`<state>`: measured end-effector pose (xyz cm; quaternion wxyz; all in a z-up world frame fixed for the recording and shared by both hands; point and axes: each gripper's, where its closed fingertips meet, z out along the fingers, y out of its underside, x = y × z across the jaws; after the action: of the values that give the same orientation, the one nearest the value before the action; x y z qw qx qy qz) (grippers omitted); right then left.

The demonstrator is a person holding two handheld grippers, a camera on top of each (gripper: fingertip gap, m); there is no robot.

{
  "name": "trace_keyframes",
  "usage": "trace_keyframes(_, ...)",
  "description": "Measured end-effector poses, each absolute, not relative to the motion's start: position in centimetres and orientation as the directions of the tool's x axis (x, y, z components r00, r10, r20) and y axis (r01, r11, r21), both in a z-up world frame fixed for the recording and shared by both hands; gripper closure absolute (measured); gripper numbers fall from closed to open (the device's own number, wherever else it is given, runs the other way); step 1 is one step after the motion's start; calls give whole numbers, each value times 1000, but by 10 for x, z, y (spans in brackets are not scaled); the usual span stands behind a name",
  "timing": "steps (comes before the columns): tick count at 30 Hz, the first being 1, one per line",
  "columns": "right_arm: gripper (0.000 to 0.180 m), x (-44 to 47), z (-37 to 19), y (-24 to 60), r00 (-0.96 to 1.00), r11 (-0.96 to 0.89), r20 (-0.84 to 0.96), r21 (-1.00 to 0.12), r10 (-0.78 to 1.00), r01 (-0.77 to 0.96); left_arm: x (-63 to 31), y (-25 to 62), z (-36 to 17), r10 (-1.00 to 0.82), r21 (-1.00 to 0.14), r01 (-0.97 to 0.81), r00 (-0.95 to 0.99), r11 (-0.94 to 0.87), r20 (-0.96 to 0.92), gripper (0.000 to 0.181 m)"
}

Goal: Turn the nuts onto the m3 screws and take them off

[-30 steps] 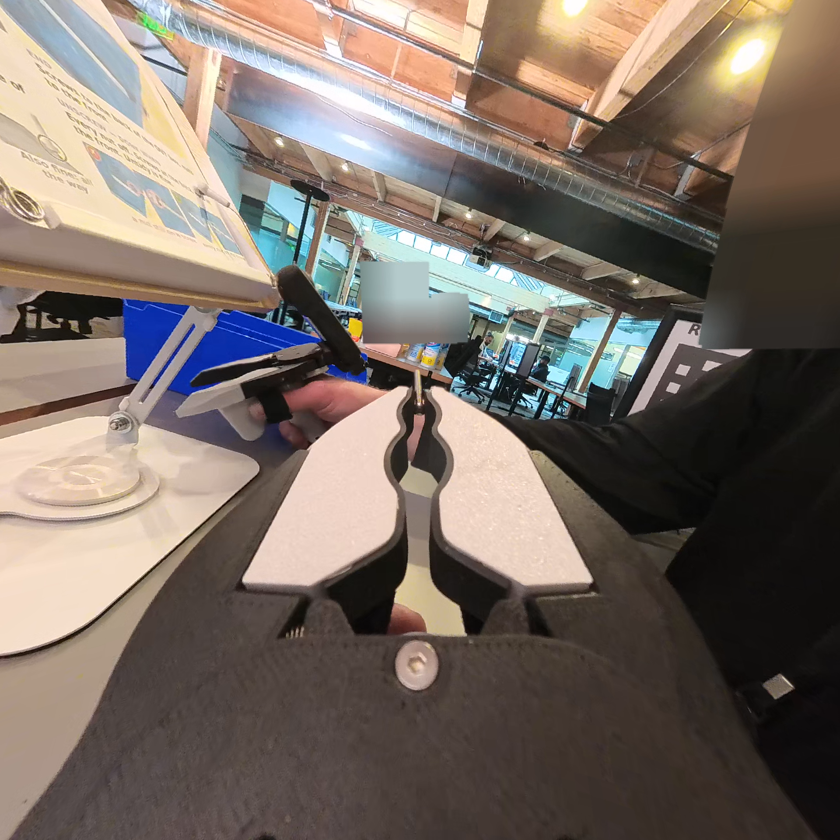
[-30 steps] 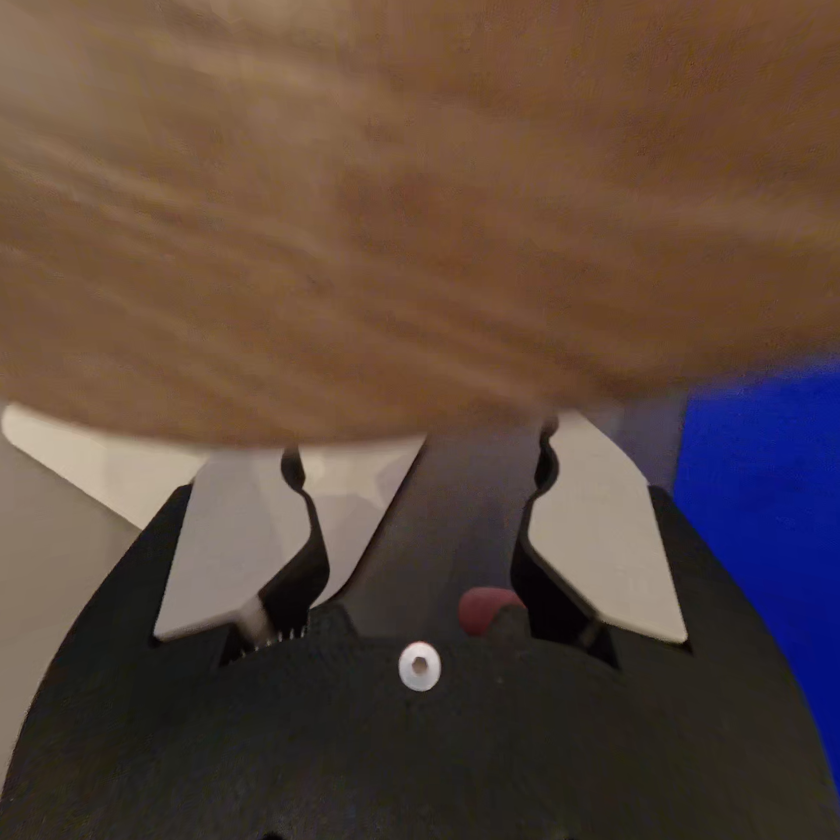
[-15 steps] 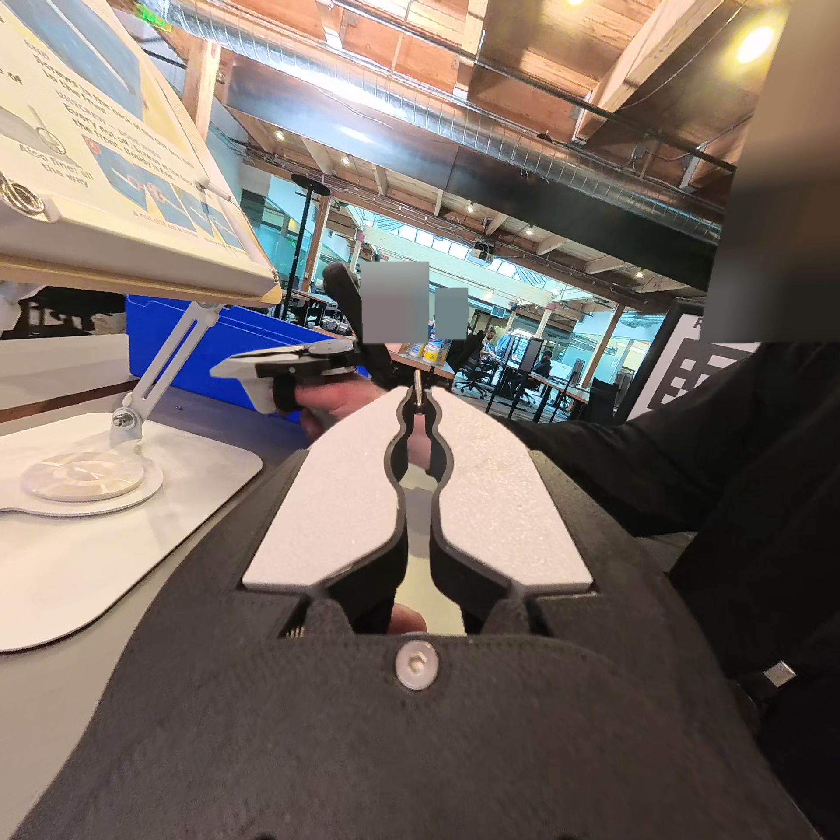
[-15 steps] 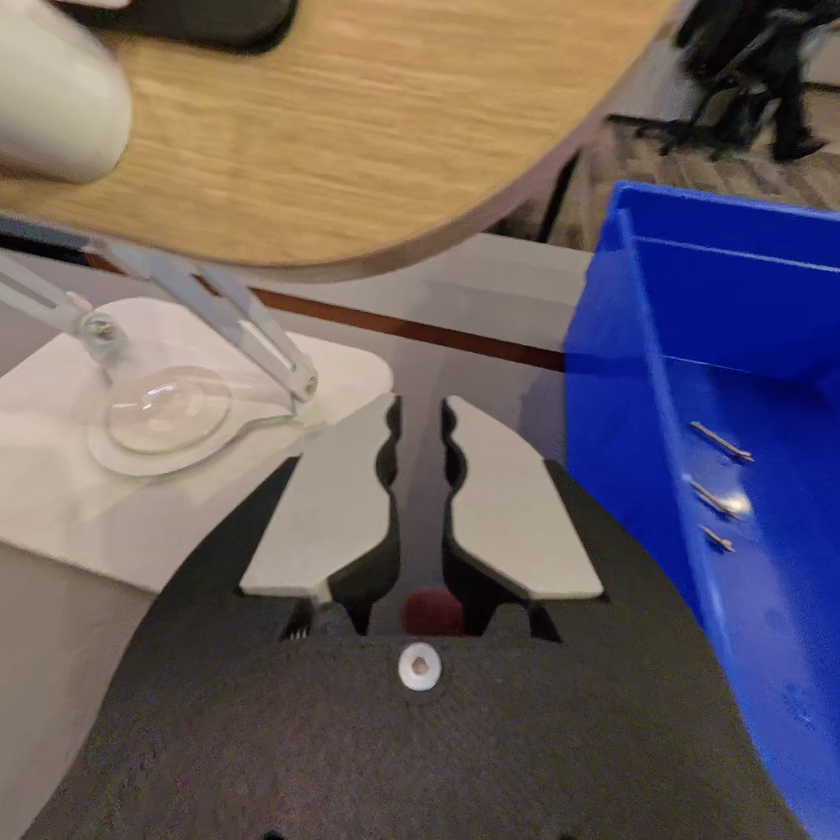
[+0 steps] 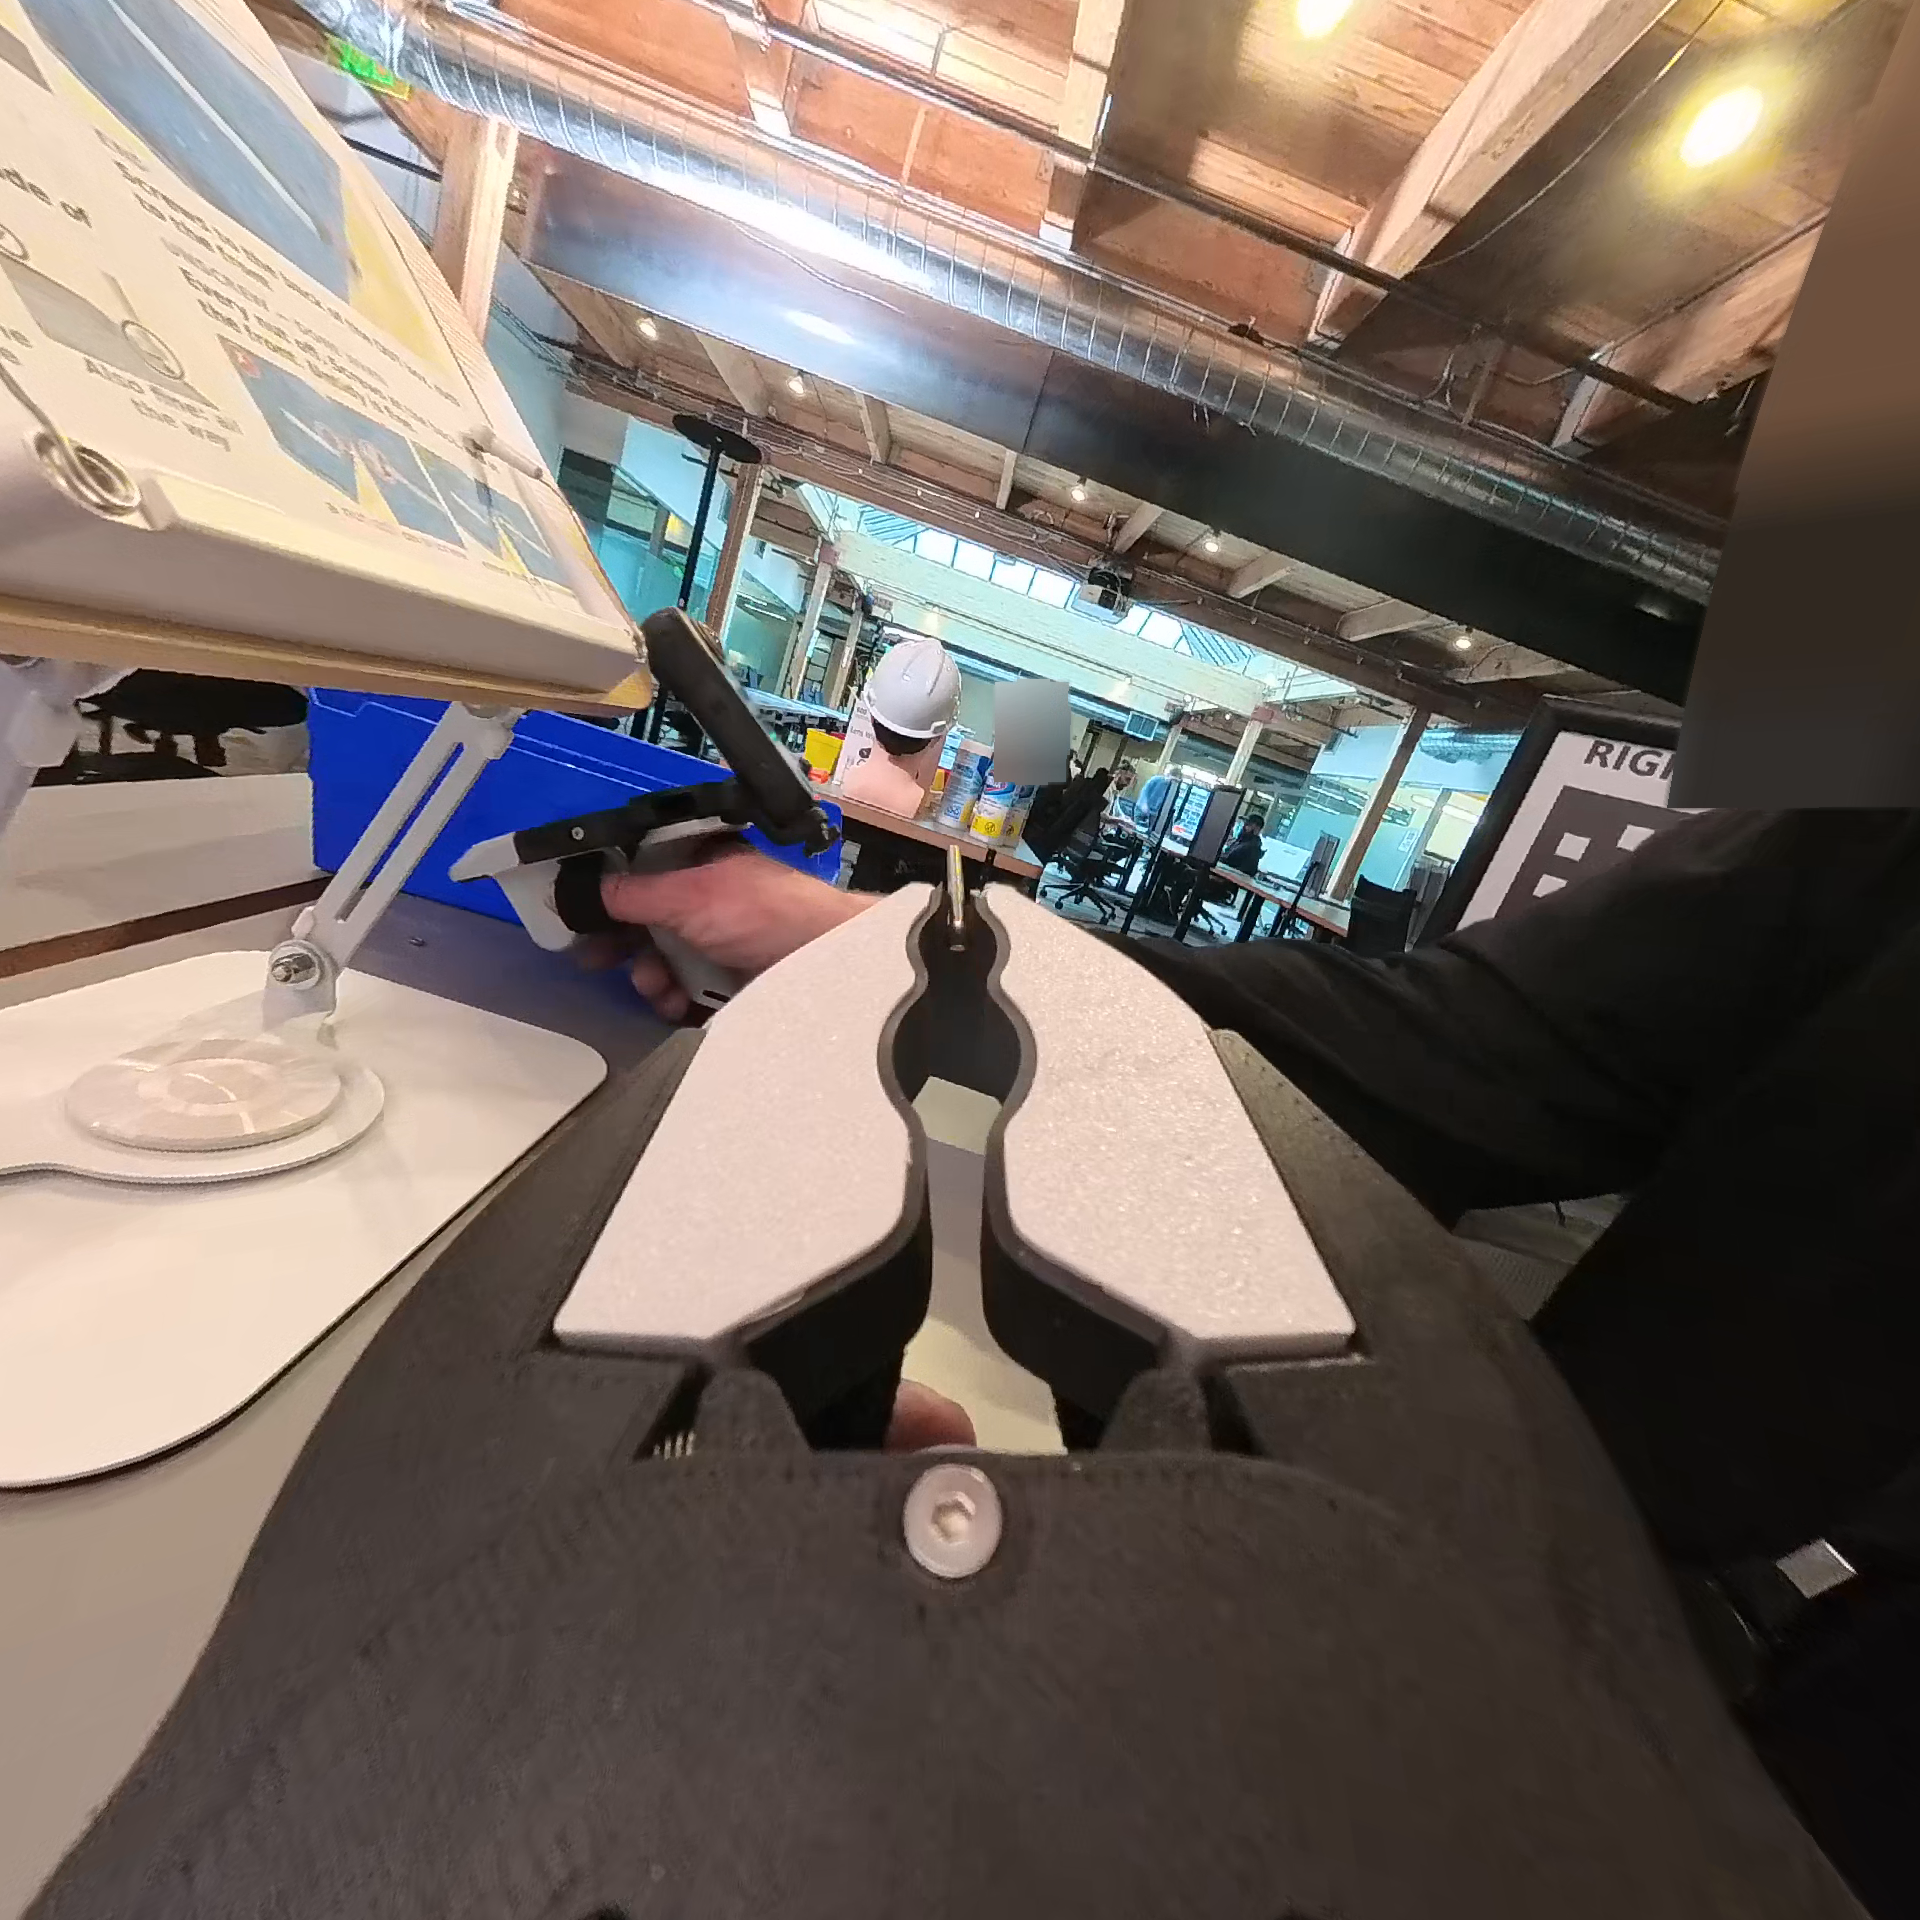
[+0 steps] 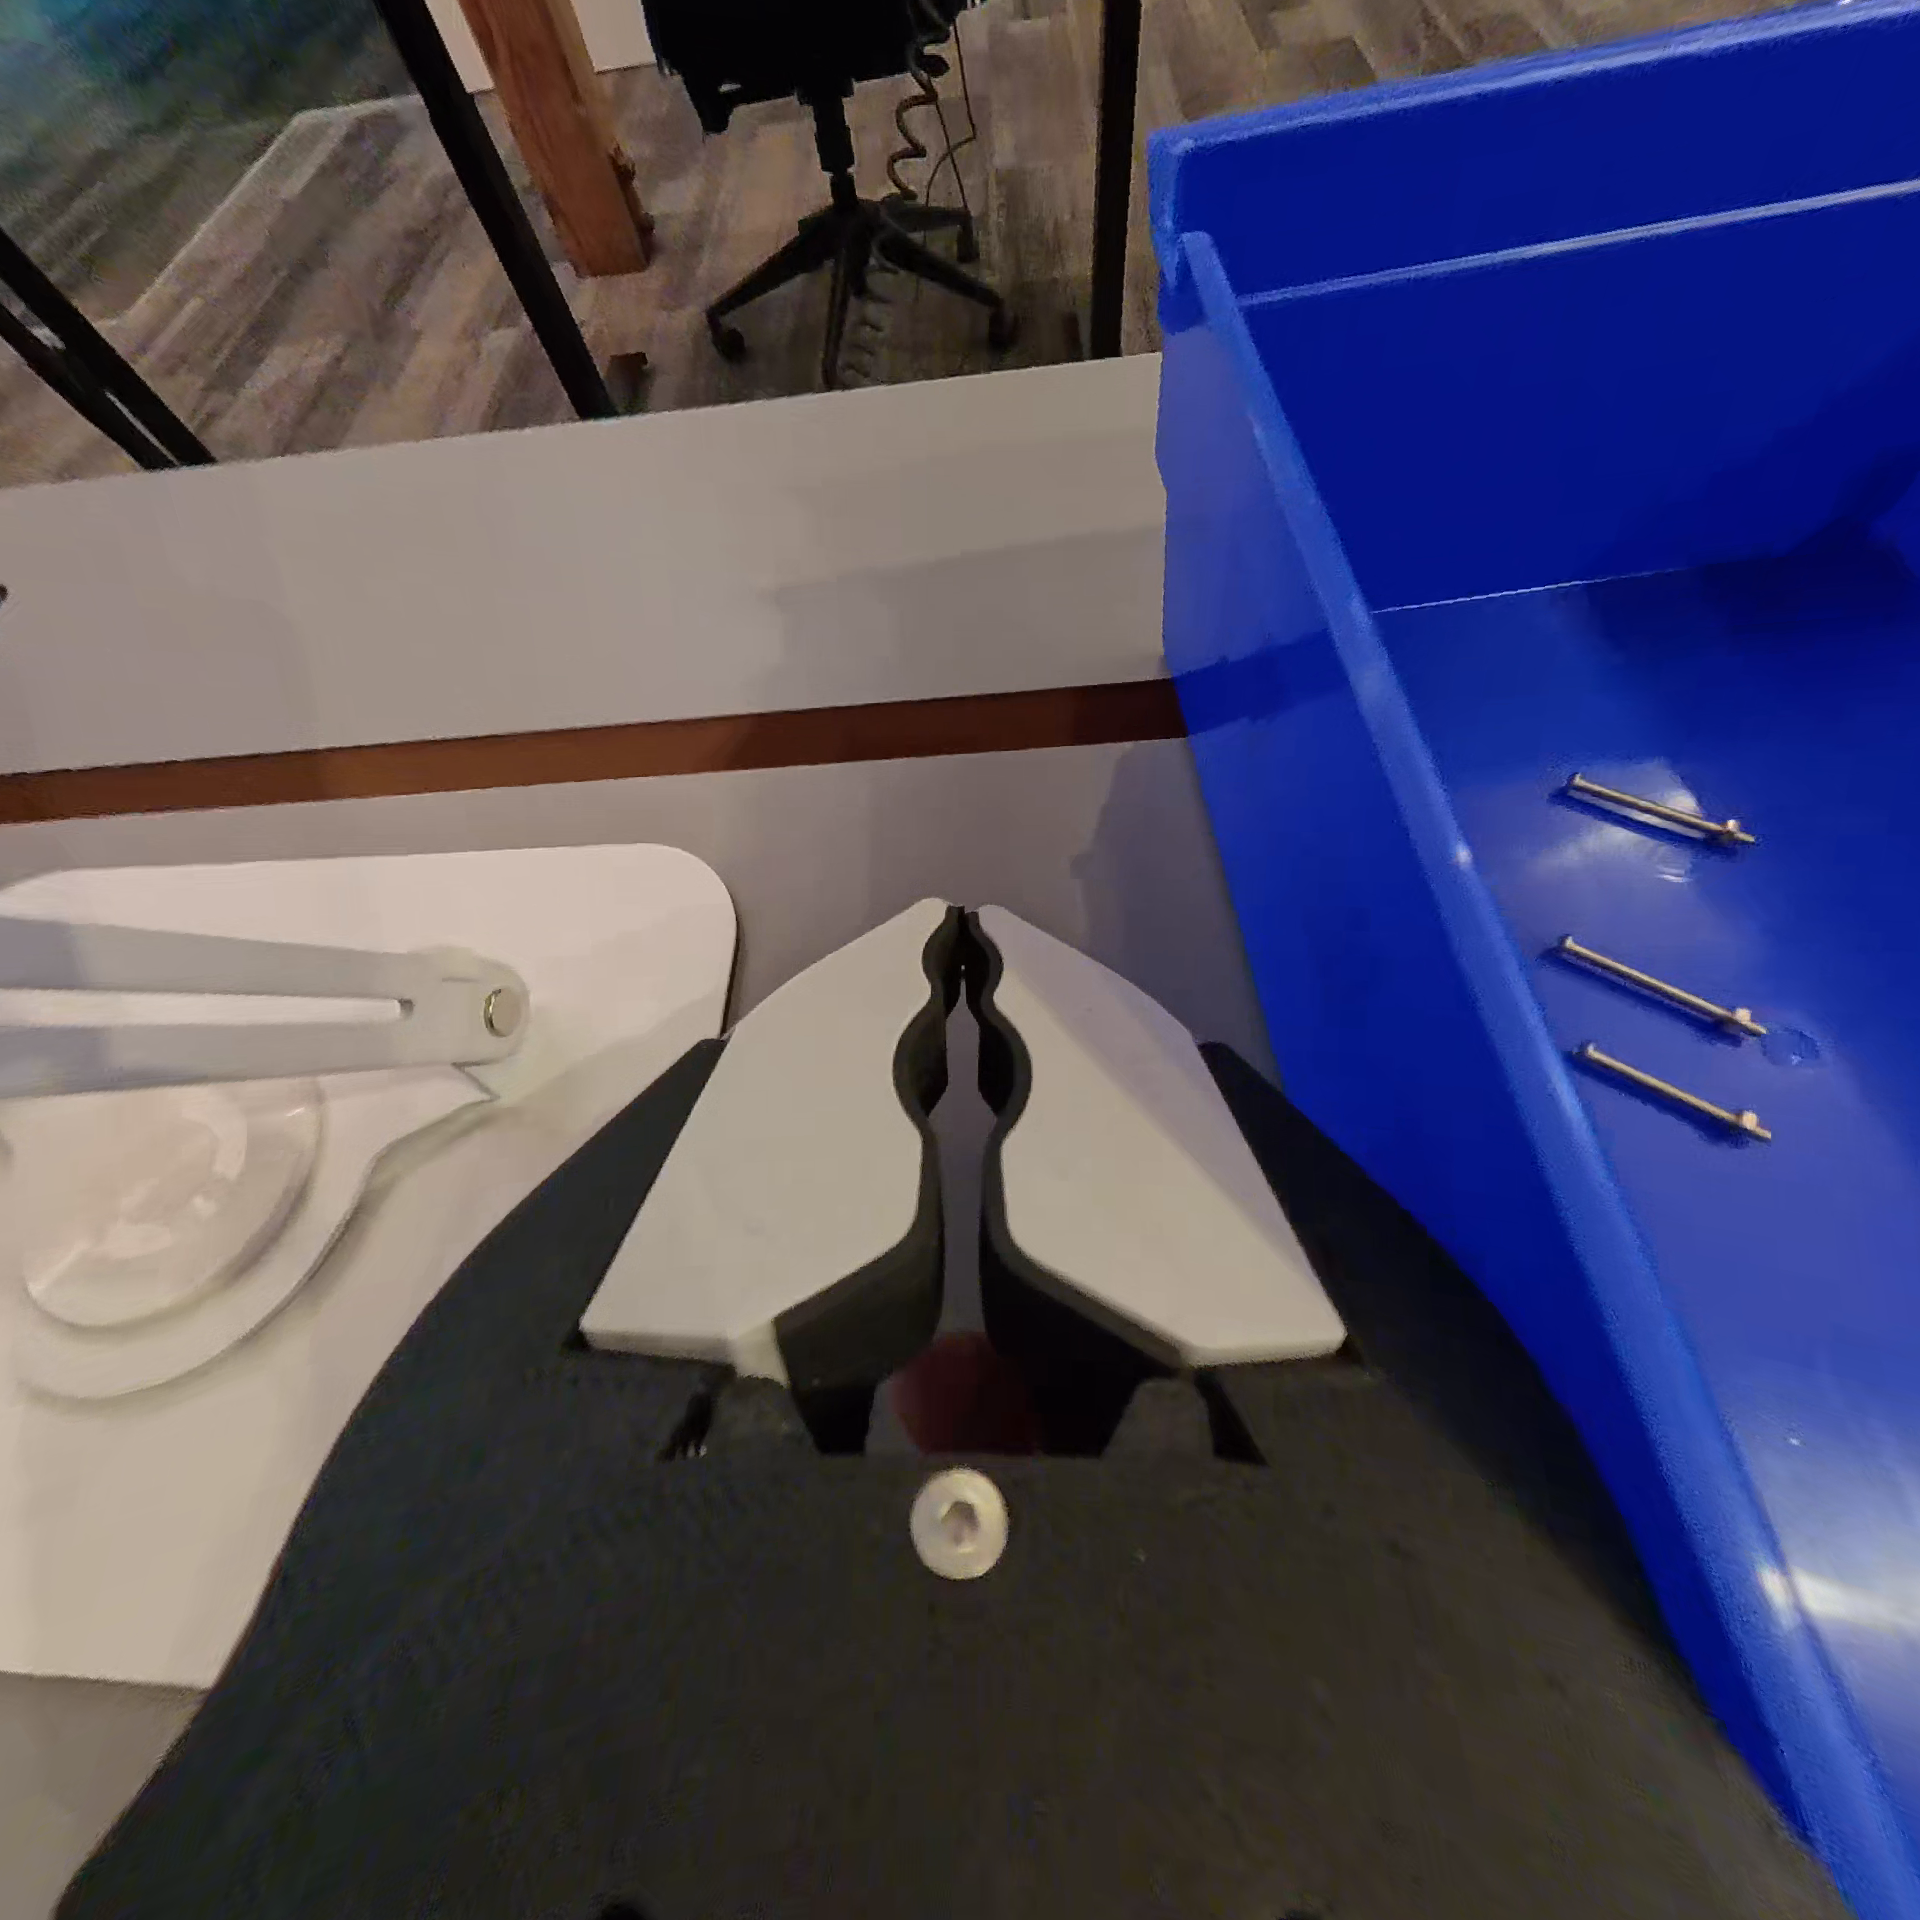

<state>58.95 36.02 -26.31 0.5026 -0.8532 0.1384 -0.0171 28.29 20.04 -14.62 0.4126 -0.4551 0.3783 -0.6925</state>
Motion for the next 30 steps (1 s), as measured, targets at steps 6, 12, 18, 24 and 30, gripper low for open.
trace_keyframes(6, 180, 595, -269, 366, 950, -474, -164, -836, -265, -276, 281, 203, -145, -914, -894, 237, -245, -379, 323, 177)
trace_keyframes(12, 180, 595, -277, 372, 925, -491, -266, -788, -272, -371, 280, 204, -146, -913, -893, 239, -245, -382, 325, 177)
trace_keyframes(18, 180, 595, -286, 375, 925, -543, -259, -752, -278, -374, 280, 205, -146, -911, -890, 240, -246, -387, 330, 177)
trace_keyframes(24, 180, 592, -291, 378, 932, -585, -258, -726, -255, -361, 279, 204, -145, -910, -888, 245, -251, -390, 330, 177)
trace_keyframes(30, 180, 589, -294, 378, 929, -605, -287, -704, -236, -371, 279, 201, -141, -905, -883, 253, -269, -396, 330, 177)
